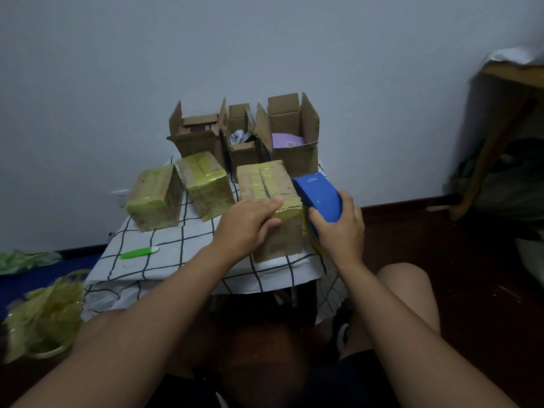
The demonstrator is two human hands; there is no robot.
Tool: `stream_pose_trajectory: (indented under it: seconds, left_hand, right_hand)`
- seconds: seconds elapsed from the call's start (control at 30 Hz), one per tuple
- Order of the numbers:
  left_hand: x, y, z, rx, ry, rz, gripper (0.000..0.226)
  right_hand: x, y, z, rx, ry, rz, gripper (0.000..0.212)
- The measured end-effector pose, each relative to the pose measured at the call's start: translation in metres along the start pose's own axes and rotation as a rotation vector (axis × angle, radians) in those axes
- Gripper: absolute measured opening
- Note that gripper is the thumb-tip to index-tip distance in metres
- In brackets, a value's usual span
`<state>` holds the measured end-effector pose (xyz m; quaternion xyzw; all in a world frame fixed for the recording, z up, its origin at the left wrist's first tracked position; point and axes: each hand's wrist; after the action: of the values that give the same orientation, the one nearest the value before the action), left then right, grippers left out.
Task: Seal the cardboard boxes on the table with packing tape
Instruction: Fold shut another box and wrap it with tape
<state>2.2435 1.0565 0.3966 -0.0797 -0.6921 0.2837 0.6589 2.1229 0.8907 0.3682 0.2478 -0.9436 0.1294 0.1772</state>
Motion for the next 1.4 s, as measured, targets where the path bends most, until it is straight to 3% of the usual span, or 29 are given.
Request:
stream_pose_trajectory:
  seconds: [0.17,0.3,0.4,0.73,0.93,1.0,1.1,1.23,1.4]
  left_hand:
    - [-0.001,0.007,-0.002,0.093,0.067,-0.044,0.058]
    - [-0.008,0.012,-0.002,0.228,0.256,0.138,0.052]
    - [-0.013,0.01,0.0,0.251,0.252,0.176,0.046]
    - [0.008,0.008,-0.007,0.177,0.16,-0.079,0.053]
    - [0.014,0.006,-0.003,0.179,0.082,-0.137,0.061]
    - [0.017,0.006,-0.006,0.257,0.232,-0.158,0.06]
    - [0.019,0.008,-0.019,0.402,0.58,-0.034,0.045]
    - [0.009,0.006,-0.02,0.282,0.385,0.036,0.032]
    - [0.012,0.012,-0.026,0.191,0.302,-0.057,0.041]
  right_hand:
    - [0.001,0.0,0.0,-0.005,-0.007,-0.005,0.064]
    - [0.0,0.0,0.001,0.001,0.002,0.001,0.065]
    - [0.0,-0.001,0.002,0.005,0.003,0.008,0.064]
    - [0.0,0.002,0.0,0.011,-0.016,0.002,0.063]
    - [0.001,0.002,-0.001,0.008,-0.009,-0.003,0.064]
    - [0.003,0.003,-0.002,0.009,-0.007,-0.004,0.064]
    - [0.003,0.004,0.0,0.014,-0.01,-0.003,0.063]
    - [0.001,0.002,0.001,0.008,-0.01,0.005,0.063]
    - [0.0,0.003,0.001,0.01,-0.016,0.014,0.064]
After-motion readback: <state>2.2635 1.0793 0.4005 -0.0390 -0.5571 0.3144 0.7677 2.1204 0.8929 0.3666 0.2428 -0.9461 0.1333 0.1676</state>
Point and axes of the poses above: each hand's wrist, its own y-axis away from the middle knuckle, its own x-axis out of the back of the hand, z = x × y, and after that the axes turned 7 degrees about -x, right-handed
